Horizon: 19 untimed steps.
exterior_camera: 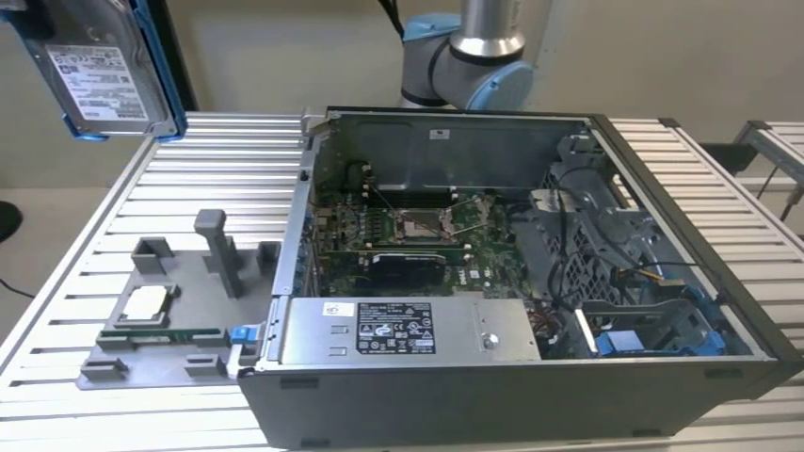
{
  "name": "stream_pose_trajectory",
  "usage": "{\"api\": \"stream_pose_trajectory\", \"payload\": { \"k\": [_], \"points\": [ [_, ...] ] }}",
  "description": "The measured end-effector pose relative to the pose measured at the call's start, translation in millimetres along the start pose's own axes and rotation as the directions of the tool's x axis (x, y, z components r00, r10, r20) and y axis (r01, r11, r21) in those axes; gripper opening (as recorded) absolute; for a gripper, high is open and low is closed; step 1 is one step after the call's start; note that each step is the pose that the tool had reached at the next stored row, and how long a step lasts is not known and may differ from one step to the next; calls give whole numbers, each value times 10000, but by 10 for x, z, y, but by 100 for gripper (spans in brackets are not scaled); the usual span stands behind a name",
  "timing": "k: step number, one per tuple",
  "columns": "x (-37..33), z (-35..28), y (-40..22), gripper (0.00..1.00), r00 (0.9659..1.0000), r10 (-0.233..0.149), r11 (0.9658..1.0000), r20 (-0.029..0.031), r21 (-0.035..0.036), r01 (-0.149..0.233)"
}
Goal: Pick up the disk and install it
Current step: 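Pick up the disk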
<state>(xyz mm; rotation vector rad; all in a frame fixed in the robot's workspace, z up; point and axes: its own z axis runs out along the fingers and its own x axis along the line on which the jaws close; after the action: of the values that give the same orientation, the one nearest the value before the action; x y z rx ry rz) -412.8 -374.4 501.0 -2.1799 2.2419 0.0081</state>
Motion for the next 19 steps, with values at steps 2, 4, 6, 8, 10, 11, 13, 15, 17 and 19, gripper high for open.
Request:
{"api": "stream_pose_trajectory", "payload": {
  "k": [2, 4, 6, 8, 10, 11, 13, 15, 17, 19],
  "points": [
    [-1, 0, -52, 0, 10000, 0, 10000, 0, 1, 0],
    [-3, 1, -110, 0, 10000, 0, 10000, 0, 0, 0],
    [-5, 1, -168, 0, 10000, 0, 10000, 0, 0, 0],
    [-6, 2, -232, 0, 10000, 0, 10000, 0, 0, 0],
    [-9, 2, -300, 0, 10000, 1, 10000, 0, -1, -1],
    [-10, 2, -334, 0, 10000, 0, 10000, 0, -1, 0],
    [-11, 3, -401, 0, 10000, 0, 10000, 0, -2, 0],
    [-13, 3, -471, 0, 10000, 0, 10000, 0, -4, 0],
    [-15, 4, -539, 0, 10000, 0, 10000, -1, -6, 0],
    [-17, 5, -609, 0, 10000, 1, 10000, 0, -7, -1]
  ]
}}
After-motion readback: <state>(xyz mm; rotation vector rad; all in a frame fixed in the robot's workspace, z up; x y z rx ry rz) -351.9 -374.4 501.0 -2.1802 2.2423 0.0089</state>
